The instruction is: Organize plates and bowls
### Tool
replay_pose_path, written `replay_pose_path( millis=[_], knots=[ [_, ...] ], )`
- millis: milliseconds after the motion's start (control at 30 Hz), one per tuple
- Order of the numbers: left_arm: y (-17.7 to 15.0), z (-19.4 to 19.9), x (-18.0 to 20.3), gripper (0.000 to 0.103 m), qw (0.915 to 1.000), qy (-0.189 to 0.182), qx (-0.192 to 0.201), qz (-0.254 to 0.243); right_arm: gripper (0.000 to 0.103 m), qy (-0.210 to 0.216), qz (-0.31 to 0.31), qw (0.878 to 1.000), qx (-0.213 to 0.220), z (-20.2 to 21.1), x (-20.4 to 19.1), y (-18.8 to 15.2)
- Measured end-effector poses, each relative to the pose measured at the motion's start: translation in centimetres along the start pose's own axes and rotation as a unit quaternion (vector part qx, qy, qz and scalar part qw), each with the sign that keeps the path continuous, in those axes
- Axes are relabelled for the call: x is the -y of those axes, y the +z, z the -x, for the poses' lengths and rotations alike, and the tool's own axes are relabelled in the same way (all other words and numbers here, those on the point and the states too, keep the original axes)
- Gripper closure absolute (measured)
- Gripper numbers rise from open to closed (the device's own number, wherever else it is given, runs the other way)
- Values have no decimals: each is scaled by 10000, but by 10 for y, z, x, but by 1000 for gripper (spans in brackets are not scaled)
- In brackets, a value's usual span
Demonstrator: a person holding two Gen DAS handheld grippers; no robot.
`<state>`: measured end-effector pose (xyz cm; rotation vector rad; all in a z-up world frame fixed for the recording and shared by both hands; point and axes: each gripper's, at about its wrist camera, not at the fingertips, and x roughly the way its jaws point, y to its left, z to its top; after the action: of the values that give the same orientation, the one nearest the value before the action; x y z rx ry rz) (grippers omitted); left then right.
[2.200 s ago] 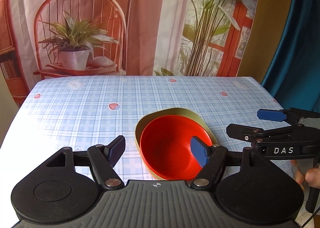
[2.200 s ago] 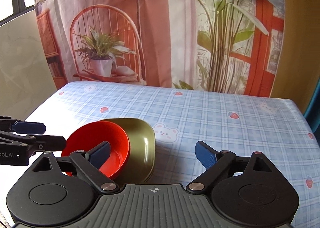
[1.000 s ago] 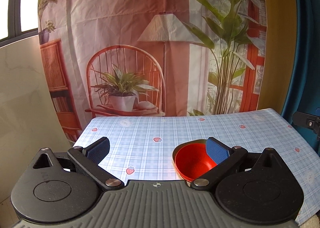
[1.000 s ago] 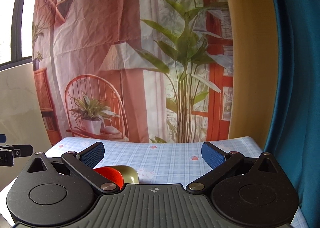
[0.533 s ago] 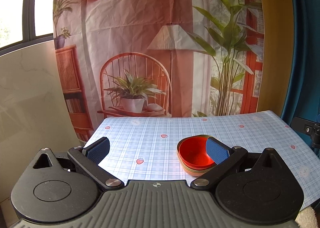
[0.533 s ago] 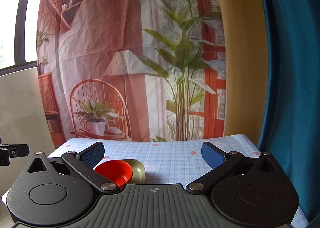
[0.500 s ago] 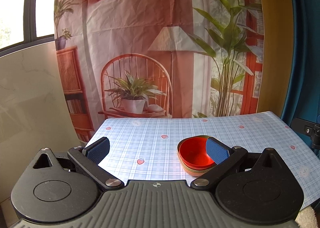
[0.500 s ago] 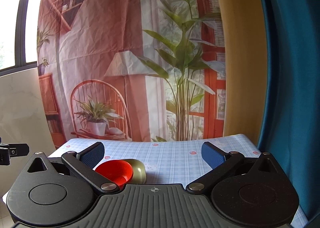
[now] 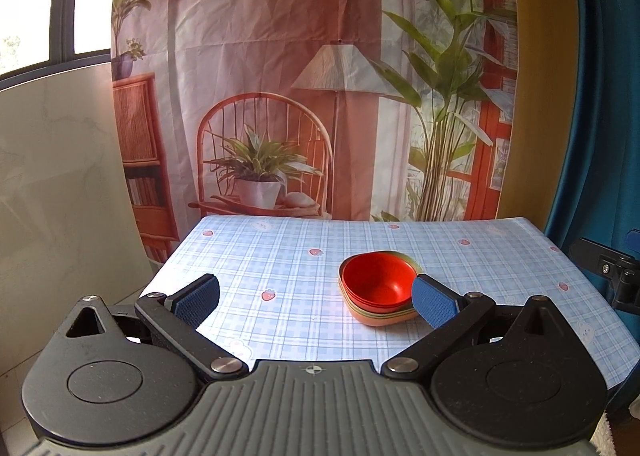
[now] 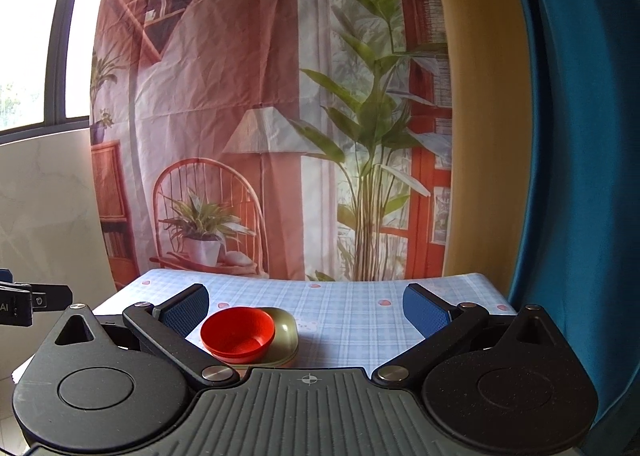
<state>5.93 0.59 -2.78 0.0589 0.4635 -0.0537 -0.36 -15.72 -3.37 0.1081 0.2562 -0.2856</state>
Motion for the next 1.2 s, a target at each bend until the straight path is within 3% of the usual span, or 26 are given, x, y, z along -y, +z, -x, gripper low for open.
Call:
replay_pose_path(
  millis=[1200],
  knots=[
    [-4, 1, -1, 0, 9999, -67, -123, -85, 0, 53, -106, 9997, -208, -5, 2, -9]
  ],
)
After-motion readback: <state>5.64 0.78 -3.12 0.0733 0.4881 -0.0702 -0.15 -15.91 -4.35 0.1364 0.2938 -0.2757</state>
